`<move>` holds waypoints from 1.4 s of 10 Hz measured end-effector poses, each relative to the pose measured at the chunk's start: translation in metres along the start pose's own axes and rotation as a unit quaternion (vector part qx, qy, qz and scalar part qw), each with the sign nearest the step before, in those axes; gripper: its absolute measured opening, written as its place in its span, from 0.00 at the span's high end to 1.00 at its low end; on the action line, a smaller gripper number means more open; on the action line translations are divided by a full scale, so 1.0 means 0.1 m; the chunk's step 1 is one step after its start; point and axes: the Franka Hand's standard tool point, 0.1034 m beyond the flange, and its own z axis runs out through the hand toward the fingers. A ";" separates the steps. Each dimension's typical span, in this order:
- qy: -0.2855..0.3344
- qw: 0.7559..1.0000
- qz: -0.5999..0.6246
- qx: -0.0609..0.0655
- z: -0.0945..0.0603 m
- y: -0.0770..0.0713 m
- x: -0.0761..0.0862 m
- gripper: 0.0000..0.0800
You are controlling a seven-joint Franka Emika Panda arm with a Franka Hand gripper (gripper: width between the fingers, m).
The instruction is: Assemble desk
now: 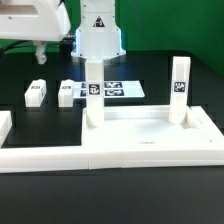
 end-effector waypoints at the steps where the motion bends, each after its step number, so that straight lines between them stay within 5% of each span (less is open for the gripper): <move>1: -0.018 1.000 0.005 -0.004 0.02 0.06 0.04 0.19; 3: -0.092 0.996 0.014 0.000 0.08 0.13 -0.03 0.19; 4: -0.128 0.991 0.034 0.020 0.22 0.24 -0.14 0.19; 6: -0.212 0.975 0.065 0.030 0.37 0.34 -0.40 0.19; 7: -0.251 0.965 0.078 0.027 0.39 0.30 -0.49 0.19; 12: -0.240 0.967 0.080 0.018 0.43 0.27 -0.40 0.19; 13: -0.213 0.976 0.050 -0.016 0.48 0.27 -0.30 0.19; 14: -0.200 0.979 0.020 -0.023 0.50 0.17 -0.28 0.19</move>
Offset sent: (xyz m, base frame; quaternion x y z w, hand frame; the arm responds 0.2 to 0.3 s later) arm -0.0503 0.0001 -0.0253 0.1222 -0.2021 0.0549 0.9702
